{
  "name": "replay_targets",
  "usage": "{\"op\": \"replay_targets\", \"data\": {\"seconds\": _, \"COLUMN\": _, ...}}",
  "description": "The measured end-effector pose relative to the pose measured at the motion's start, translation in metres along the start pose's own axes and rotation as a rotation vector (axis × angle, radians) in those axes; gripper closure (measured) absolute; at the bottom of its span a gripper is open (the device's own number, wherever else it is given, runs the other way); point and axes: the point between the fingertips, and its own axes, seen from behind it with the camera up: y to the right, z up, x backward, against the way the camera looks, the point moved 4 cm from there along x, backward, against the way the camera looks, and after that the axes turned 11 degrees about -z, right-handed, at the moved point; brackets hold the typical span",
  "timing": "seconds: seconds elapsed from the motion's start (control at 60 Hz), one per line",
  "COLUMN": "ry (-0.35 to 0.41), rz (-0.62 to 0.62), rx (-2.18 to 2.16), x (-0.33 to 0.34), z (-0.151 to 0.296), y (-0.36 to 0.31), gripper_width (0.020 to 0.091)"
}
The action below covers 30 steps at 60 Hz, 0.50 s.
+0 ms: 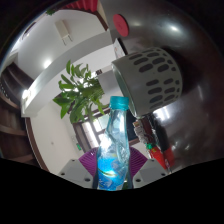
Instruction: Pour water
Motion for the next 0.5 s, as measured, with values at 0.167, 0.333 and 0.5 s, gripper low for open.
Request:
{"op": "replay_targets", "data": {"seconds": 0.167, "ry": -0.011, "rz": -0.040, "rx": 0.265, "x": -0.010, "z": -0.013, "y": -0.019, "gripper_width": 0.0706}}
{"op": "replay_targets", "data": {"seconds": 0.333, "ry": 0.012, "rz": -0.080, "rx": 0.836, "x": -0.005, "z": -0.015, "y": -0.053, "gripper_width": 0.0706}}
{"op": "replay_targets", "data": {"seconds": 0.5, "ry": 0.202, "rz": -0.114, "rx": 1.465, "x": -0.012, "z": 0.031, "y": -0.110, "gripper_width": 0.0690}}
